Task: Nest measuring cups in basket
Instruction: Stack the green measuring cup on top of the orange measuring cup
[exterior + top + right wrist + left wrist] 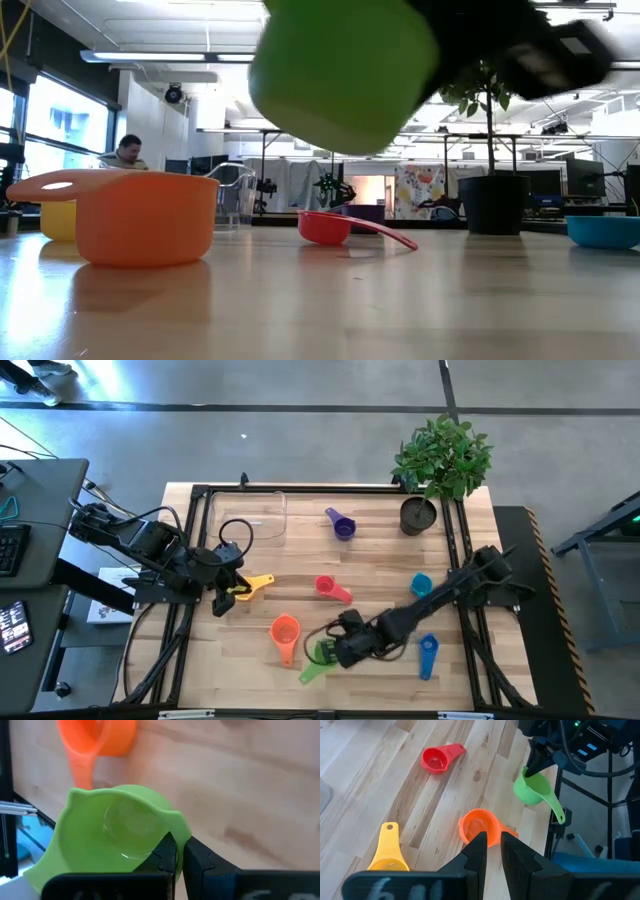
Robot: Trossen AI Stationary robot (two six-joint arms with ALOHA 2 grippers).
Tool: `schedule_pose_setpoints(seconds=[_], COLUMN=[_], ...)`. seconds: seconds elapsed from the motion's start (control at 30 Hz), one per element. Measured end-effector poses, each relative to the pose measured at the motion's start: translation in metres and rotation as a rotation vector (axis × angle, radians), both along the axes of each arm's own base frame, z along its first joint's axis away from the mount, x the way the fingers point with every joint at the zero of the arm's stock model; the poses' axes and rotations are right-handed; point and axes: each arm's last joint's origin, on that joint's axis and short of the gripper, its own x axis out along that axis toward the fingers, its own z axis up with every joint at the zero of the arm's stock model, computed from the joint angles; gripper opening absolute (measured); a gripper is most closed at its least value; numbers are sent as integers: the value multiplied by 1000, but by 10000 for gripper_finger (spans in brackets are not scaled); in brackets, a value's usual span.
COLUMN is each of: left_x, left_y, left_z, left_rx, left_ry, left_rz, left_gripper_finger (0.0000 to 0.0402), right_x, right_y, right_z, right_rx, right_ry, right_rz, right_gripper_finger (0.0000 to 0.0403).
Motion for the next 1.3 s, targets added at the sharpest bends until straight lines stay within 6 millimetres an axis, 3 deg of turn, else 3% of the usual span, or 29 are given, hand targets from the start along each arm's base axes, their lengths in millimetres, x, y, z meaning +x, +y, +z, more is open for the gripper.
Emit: schedule_pose_setpoints(seconds=[0.33, 0.53, 0.77, 1.03, 1.3], left_x=[0, 1, 1, 2, 2], left_y=[1, 2, 3, 5, 8], left_z=[0, 0, 1, 1, 3], left_rx=[-50, -85, -164, -194, -178], left_ry=[-2, -12, -22, -61, -114], left_rz=[103, 201, 342, 471, 562], left_gripper_finger=[47, 47, 47, 47, 47], right_x=[33, 49, 61, 71, 78], right_y=[-54, -92, -123, -140, -139], right_z=[32, 44, 53, 60, 68], right_rx=[-153, -239, -346, -470, -579], right_ry=[-43, -93, -172, -285, -405], right_rz=[264, 425, 575, 664, 731], right_gripper_finger=[1, 1, 1, 1, 0])
